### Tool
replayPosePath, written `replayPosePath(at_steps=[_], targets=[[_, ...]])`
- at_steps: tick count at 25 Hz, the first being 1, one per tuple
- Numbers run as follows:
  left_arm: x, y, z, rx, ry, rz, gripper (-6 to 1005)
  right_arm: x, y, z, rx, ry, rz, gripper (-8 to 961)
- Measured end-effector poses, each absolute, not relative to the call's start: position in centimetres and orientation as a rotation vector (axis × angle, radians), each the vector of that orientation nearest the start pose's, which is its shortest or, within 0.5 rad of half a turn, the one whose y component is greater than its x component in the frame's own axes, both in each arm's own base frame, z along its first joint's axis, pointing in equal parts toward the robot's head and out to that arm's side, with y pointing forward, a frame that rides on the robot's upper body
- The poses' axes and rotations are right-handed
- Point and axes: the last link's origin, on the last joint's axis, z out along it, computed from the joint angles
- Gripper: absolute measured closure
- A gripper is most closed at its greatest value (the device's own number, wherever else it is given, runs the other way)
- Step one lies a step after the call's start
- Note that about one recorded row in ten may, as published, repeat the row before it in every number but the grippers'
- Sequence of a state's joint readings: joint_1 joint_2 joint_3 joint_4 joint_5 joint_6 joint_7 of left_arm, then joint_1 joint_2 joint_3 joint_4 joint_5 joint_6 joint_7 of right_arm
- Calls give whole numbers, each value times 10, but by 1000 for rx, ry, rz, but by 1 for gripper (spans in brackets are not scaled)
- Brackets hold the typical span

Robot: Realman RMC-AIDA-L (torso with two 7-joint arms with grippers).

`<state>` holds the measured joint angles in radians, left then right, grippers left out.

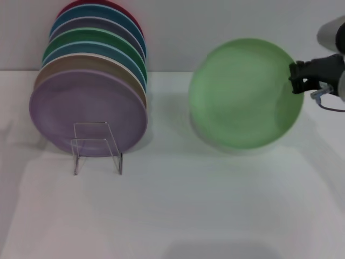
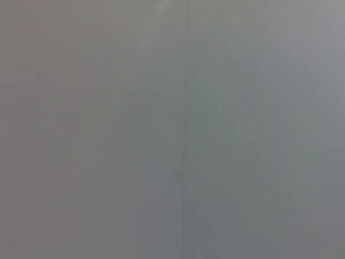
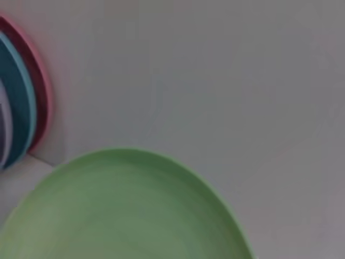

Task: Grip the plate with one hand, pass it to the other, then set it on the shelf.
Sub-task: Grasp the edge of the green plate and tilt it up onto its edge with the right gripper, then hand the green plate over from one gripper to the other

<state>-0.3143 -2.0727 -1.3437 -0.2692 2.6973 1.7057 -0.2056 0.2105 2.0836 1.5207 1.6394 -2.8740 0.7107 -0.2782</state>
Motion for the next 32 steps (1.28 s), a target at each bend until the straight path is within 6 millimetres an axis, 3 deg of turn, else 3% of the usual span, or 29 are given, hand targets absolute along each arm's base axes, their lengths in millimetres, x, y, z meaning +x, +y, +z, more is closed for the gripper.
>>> replayPosePath(at_steps=[8,21,25,32], targets=[[-292,285,64,-1252,-119,-1120,166,191,363,36,-1908,517,203,935],[-293,278,59,-1273,-125,-1123,165,219,355,2,-1788,407,453,936],[-290,265,47,-1341,-124,-1165,166,230,337,-8,-1727,371,563,936],[-292,239,32,-1424,-204,-1262,166,231,303,-17,-1686,318,658,936]])
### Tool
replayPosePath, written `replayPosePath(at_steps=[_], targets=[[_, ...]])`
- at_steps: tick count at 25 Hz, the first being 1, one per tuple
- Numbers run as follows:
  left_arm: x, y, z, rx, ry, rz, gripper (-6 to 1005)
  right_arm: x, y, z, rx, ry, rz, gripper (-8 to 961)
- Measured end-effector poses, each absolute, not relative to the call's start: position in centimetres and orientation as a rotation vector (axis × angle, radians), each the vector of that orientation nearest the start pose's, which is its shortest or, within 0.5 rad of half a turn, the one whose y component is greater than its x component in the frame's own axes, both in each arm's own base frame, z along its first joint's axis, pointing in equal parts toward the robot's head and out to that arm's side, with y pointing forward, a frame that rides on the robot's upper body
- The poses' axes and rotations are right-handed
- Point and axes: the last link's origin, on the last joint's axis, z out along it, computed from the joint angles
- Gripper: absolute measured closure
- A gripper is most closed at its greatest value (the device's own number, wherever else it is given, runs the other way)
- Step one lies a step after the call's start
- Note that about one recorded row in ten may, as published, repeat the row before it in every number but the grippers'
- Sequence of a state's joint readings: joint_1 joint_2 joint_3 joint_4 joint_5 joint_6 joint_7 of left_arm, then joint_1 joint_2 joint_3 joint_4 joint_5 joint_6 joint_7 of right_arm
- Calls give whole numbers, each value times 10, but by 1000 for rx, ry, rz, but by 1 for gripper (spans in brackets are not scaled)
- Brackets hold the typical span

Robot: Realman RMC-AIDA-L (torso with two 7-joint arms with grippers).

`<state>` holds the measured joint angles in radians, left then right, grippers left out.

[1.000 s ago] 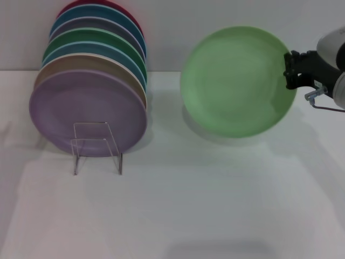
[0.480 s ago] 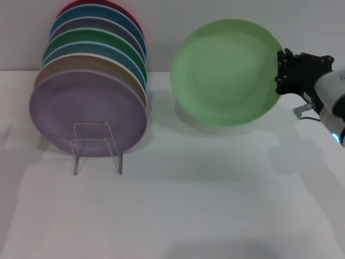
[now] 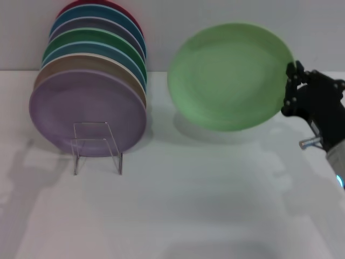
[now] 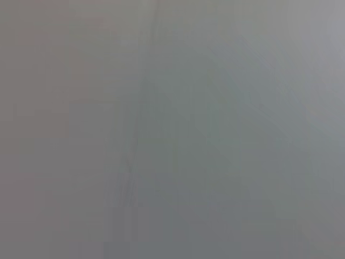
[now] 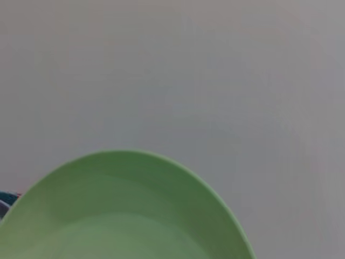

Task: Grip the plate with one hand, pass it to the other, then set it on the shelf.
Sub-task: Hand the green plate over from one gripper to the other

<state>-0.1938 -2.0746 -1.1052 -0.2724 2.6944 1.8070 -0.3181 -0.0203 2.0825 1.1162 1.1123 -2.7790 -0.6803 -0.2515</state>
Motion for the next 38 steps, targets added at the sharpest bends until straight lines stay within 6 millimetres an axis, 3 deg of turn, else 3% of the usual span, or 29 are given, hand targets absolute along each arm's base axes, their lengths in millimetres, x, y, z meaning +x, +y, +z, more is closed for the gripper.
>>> replayPosePath(at_steps=[8,18,29,38], targets=[[-292,216,9,-1568,-268,-1288,165,225,267,-46,-1740,276,734,935],[-284,198,-20,-1761,-300,-1302,166,223,240,-65,-1759,279,806,935],[-276,198,-47,-1877,-286,-1213,165,216,209,-84,-1682,268,781,936],[-272,212,-60,-1923,-315,-1141,165,209,186,-87,-1585,231,735,936]])
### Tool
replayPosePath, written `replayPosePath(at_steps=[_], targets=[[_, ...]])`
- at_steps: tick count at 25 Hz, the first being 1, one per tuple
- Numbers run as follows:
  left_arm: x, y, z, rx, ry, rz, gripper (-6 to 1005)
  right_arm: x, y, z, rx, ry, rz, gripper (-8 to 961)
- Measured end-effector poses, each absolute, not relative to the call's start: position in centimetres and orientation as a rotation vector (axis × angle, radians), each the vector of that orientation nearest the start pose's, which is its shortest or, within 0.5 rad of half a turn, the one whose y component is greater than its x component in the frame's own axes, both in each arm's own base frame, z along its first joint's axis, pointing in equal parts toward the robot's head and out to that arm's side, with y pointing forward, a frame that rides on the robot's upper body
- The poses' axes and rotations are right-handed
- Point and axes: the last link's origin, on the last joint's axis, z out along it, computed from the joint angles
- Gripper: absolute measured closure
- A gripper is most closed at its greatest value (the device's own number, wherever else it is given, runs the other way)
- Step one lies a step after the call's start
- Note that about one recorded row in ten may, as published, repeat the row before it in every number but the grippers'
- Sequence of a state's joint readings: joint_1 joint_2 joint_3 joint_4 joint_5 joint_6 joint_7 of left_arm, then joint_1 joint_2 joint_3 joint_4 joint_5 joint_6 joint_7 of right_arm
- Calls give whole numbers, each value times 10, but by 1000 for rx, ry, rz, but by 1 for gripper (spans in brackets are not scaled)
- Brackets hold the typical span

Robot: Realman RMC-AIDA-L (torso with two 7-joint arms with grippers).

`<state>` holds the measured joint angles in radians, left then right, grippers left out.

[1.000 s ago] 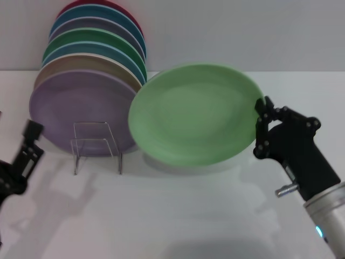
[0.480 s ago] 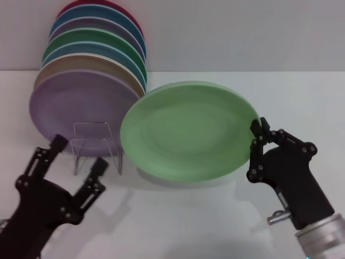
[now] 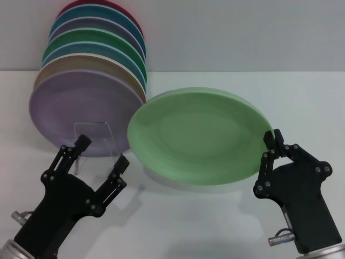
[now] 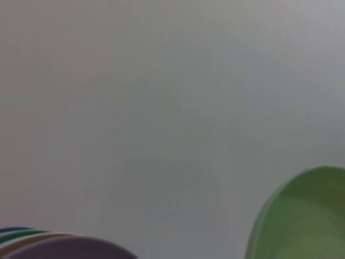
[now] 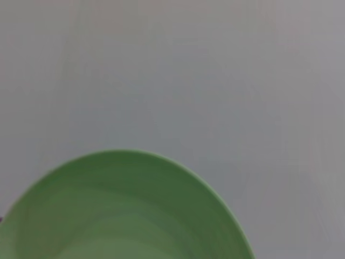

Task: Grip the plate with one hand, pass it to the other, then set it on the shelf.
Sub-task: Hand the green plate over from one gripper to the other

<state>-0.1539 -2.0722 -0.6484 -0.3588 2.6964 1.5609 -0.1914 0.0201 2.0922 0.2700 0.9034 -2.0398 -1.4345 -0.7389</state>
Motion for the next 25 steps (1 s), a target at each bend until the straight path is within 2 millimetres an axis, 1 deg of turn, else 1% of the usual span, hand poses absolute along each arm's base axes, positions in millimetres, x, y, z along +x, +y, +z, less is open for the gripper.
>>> replayPosePath(at_steps=[7,15,25], targets=[[-272,219,-66,-1948,-308,-1089,165,201,180,-97,-1620,225,700,935],[-268,227,-70,-1962,-316,-1070,166,201,180,-100,-1642,225,700,934],[-267,230,-70,-1963,-307,-1064,165,200,179,-101,-1648,225,703,935]])
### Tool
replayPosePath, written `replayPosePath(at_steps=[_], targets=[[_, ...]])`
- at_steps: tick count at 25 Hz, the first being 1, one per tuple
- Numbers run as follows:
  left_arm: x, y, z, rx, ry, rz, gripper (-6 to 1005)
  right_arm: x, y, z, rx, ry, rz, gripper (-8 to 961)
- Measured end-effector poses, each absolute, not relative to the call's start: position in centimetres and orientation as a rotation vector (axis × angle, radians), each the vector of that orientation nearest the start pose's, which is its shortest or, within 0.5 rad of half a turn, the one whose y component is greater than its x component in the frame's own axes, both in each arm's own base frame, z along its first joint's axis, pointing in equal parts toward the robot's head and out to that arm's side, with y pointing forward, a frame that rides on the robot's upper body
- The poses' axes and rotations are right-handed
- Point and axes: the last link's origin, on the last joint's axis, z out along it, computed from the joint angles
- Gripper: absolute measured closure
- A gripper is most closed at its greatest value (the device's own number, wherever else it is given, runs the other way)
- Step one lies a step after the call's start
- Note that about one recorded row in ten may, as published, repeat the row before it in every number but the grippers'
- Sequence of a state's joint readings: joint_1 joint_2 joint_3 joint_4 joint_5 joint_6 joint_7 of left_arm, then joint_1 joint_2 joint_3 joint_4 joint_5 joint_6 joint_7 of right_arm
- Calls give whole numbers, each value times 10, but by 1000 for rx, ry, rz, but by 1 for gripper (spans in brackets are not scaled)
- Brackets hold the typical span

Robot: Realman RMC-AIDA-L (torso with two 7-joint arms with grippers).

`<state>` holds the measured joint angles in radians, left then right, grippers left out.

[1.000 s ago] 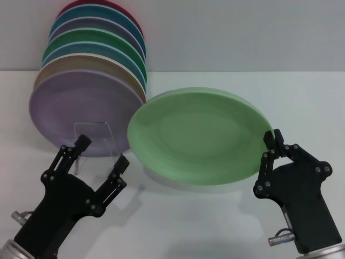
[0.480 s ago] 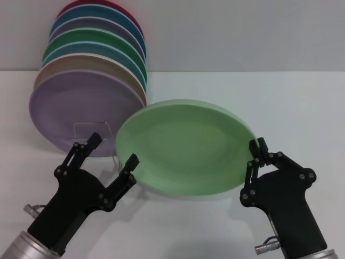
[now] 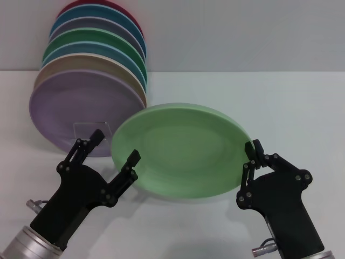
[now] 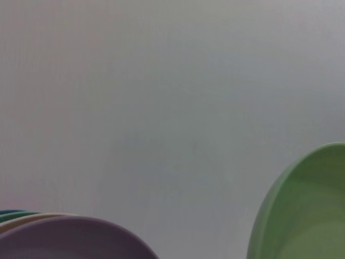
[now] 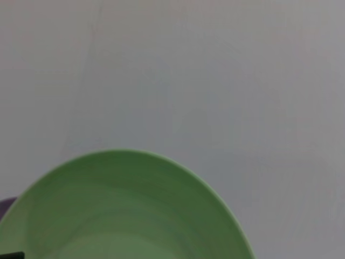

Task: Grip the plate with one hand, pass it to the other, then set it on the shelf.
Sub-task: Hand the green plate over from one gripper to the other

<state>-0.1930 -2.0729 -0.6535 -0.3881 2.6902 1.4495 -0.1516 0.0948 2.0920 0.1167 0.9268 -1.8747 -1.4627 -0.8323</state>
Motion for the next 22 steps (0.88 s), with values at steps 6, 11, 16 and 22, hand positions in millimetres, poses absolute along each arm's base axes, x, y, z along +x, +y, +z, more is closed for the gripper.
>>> replayPosePath(at_steps=[6,11,16,22], targets=[[-267,230,-70,-1964,-306,-1063,241,199,179,-101,-1652,221,707,935],[-267,231,-70,-1965,-304,-1064,419,198,179,-102,-1660,216,713,935],[-266,232,-70,-1968,-300,-1065,609,198,178,-102,-1660,214,713,935],[-266,232,-69,-1966,-286,-1064,721,198,178,-102,-1659,213,712,934]])
